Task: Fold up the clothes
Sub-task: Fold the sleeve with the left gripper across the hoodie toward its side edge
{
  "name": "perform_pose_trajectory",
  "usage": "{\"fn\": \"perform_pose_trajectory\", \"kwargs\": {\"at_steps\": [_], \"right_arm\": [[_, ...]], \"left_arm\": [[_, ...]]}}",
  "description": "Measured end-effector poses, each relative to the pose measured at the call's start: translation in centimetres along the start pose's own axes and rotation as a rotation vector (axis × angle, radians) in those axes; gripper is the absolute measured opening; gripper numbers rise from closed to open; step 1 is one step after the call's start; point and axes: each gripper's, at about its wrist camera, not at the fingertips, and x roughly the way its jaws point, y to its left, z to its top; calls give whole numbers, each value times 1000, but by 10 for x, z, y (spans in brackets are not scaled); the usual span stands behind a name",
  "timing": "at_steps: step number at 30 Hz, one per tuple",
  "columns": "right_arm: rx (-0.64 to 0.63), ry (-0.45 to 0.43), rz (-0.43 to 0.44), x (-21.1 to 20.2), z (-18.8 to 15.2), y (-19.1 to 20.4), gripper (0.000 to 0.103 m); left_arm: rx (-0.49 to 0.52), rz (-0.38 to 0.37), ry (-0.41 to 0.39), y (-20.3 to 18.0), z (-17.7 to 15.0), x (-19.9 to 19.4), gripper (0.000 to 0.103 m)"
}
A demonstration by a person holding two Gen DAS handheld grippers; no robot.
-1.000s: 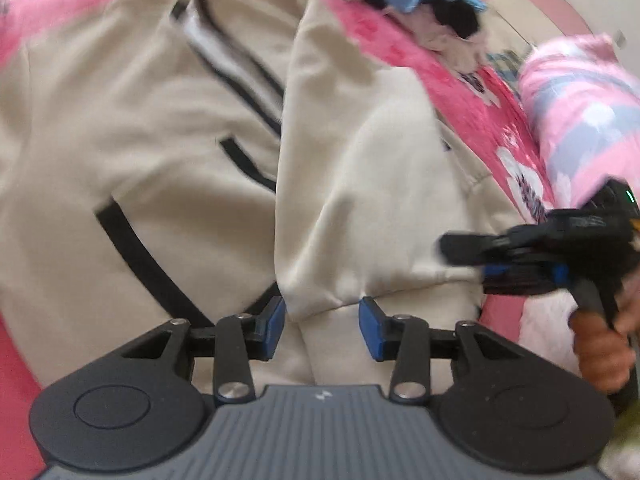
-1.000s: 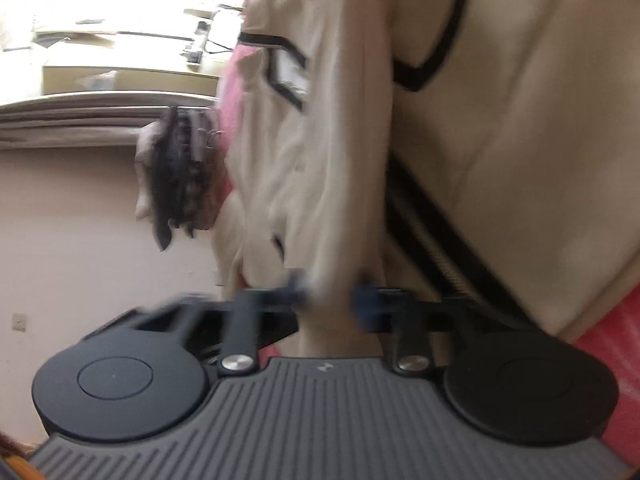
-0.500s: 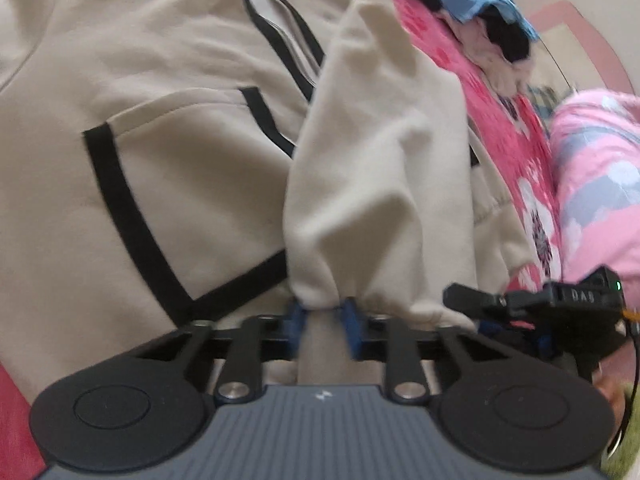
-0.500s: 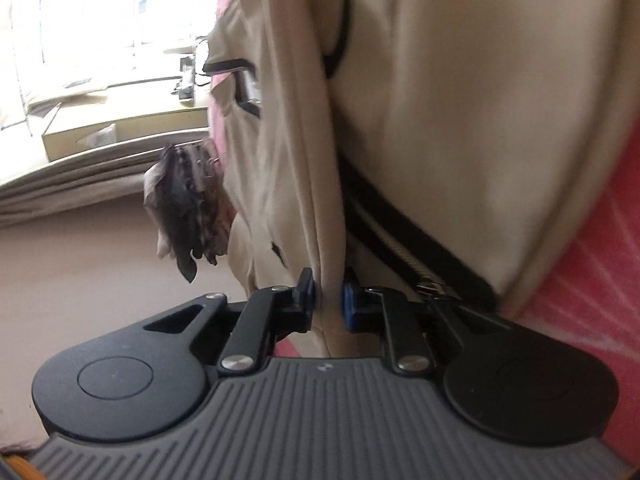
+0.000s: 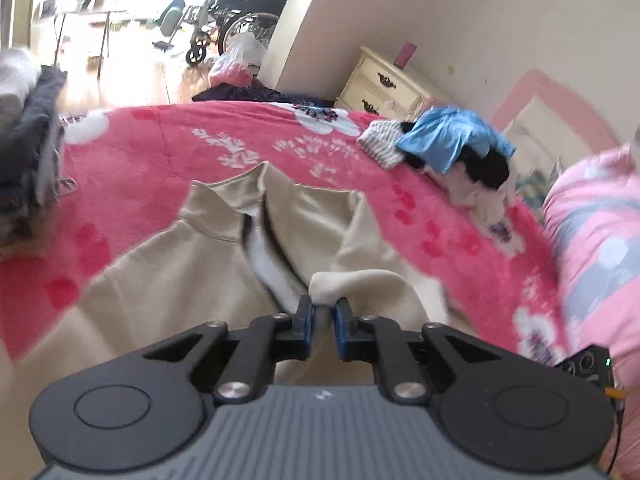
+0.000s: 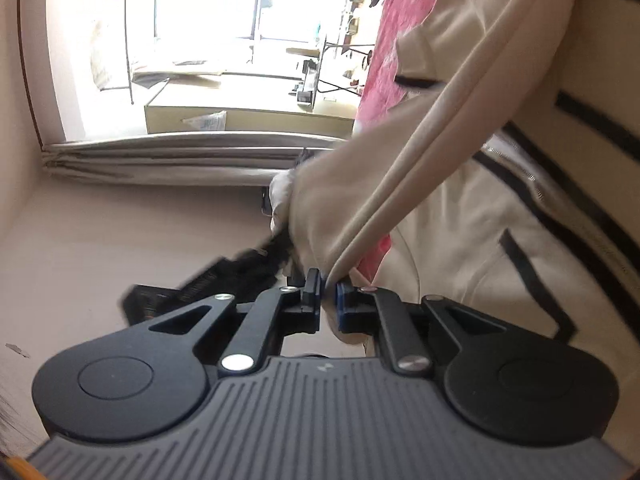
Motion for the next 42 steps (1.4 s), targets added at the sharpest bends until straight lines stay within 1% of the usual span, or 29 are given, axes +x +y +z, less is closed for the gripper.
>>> {"fn": "perform_pose_trajectory", "kwargs": {"at_steps": [1, 2, 3, 4, 5, 6, 7, 9, 10, 11, 12, 13, 15, 16, 18, 20, 22, 24, 27, 31, 33, 35, 36, 37, 38, 39, 40, 41, 42], "right_arm": [[0, 7, -10, 7, -2, -5, 8], [3, 25, -46, 14, -7, -18, 9], [5, 47, -93, 21, -12, -32, 10], [17, 83, -164, 27, -17, -49, 14], [46, 126, -248, 32, -21, -69, 20], [77, 165, -324, 35, -25, -87, 22], [117, 171, -348, 31, -26, -99, 19], [149, 153, -265, 14, -21, -103, 22], [126, 135, -255, 4, -15, -96, 27], [87, 111, -247, -5, -8, -86, 30], [44, 77, -238, -16, 0, -76, 31], [1, 41, -230, -27, 9, -66, 34], [-83, -56, -239, -46, 28, -49, 43], [-120, -113, -262, -56, 38, -43, 45], [-166, -205, -316, -74, 57, -37, 46], [-163, -253, -345, -87, 76, -41, 46], [-150, -292, -372, -101, 96, -50, 46], [-123, -310, -394, -111, 109, -65, 46], [-37, -332, -388, -111, 127, -86, 46], [47, -367, -312, -104, 143, -104, 46], [83, -369, -272, -94, 148, -110, 46], [116, -366, -225, -84, 159, -115, 46], [127, -365, -200, -82, 165, -118, 45], [129, -370, -174, -80, 168, -120, 43], [125, -381, -138, -80, 169, -120, 34], [129, -405, -108, -85, 167, -125, 29], [133, -429, -78, -89, 165, -130, 21], [137, -453, -48, -93, 163, -135, 16], [144, -476, -18, -97, 161, -140, 13]], "left_arm": [[6, 32, 48, 5, -11, 11, 17], [13, 67, 100, 11, -23, 23, 23], [20, 121, 180, 19, -40, 41, 27], [23, 171, 255, 27, -56, 58, 30], [4, 203, 307, 39, -71, 69, 30], [-16, 234, 350, 49, -84, 78, 30], [-45, 251, 343, 58, -91, 77, 29], [-100, 218, 258, 66, -85, 63, 34], [-127, 202, 216, 69, -82, 56, 40], [-148, 186, 175, 72, -78, 50, 43], [-140, 178, 141, 68, -68, 48, 44], [-129, 168, 110, 64, -57, 48, 47], [-83, 135, 85, 45, -35, 64, 49], [-60, 115, 78, 34, -25, 74, 51], [-1, 67, 78, 9, -6, 106, 52], [56, 27, 92, -16, 11, 143, 54], [91, -6, 139, -37, 25, 182, 54], [126, -5, 160, -50, 35, 210, 54], [149, -25, 157, -62, 48, 242, 54], [122, -64, 163, -72, 69, 279, 54], [112, -60, 179, -74, 79, 298, 52], [94, -53, 189, -75, 84, 310, 42], [80, -58, 188, -74, 87, 314, 39], [62, -69, 185, -73, 89, 317, 32], [34, -83, 182, -71, 92, 322, 19], [5, -97, 176, -70, 94, 325, 13], [-22, -110, 159, -67, 97, 328, 7], [-48, -123, 142, -65, 99, 330, 5], [-76, -136, 124, -63, 101, 332, 4]]}}
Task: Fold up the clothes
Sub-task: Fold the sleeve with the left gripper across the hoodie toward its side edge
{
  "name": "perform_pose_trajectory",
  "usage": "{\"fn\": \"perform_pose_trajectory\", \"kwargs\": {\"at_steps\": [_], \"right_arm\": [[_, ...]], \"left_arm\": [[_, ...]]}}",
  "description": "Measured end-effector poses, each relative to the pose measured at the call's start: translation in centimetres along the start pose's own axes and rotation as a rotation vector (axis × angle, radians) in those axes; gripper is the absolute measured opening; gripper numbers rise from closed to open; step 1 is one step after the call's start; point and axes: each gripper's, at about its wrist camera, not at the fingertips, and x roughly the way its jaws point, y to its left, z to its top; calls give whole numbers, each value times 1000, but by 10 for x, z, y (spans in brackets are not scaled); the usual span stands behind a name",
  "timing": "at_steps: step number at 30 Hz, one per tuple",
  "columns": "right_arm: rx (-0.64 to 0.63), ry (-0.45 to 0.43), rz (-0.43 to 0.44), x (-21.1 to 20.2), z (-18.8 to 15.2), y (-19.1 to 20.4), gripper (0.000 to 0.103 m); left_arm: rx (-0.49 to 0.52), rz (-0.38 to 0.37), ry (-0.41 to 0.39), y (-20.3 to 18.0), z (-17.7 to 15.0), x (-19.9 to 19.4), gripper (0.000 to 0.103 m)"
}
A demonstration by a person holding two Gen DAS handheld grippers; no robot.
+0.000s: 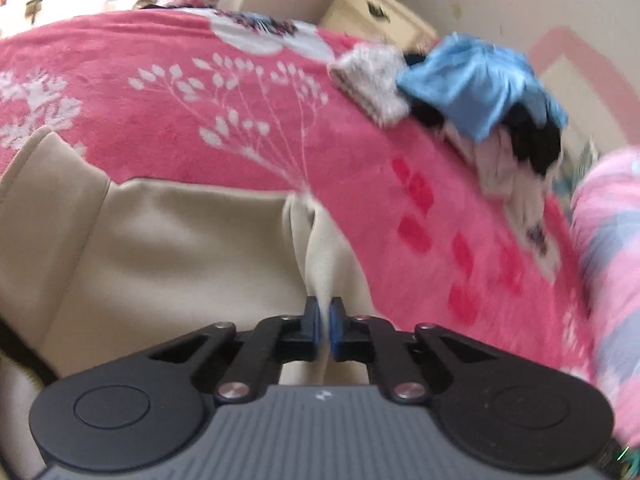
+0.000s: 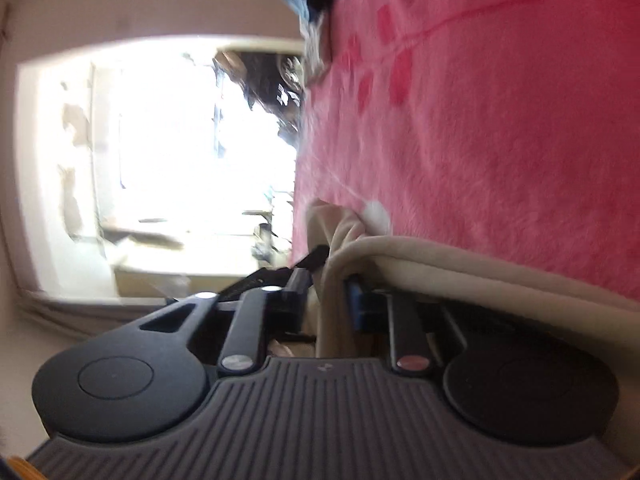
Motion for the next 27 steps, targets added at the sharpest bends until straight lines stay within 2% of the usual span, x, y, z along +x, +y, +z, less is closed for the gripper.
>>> {"fn": "perform_pose_trajectory", "kwargs": {"at_steps": [2, 5, 7, 9, 10, 11, 13, 15, 16, 17, 20, 24, 27], "right_arm": [[61, -29, 46, -4, 0, -15, 8], [91, -68, 101, -9, 3, -24, 7], [90, -73, 115, -12, 4, -26, 7], [68, -65, 94, -12, 4, -26, 7], [36, -56, 77, -12, 5, -22, 7], [15, -47, 65, -11, 5, -18, 7], [0, -36, 55, -9, 6, -16, 7], [0, -30, 53, -7, 7, -17, 8], [-7, -30, 50, -6, 8, -16, 8], [-14, -32, 49, -7, 7, -16, 8], [-31, -42, 48, -11, 4, -16, 7], [-55, -74, 43, -3, 5, -15, 6], [-80, -81, 36, -3, 4, -15, 6]], "left_arm": [[-50, -26, -41, 4, 3, 2, 3], [-88, -44, -90, 9, 3, 7, 3], [-100, -54, -79, 12, 3, 12, 3], [-110, -64, -68, 16, 3, 17, 7], [-103, -76, -56, 14, 6, 16, 14], [-96, -86, -45, 12, 9, 15, 31], [-79, -82, -35, 7, 15, 14, 55], [-54, -48, -34, 0, 21, 17, 51], [-51, -34, -22, -2, 24, 23, 41], [-62, -10, -12, -2, 26, 30, 23], [-125, 11, -9, 3, 30, 44, 12], [-202, -3, -39, 14, 32, 49, 10], [-238, -13, -27, 18, 37, 46, 16]]}}
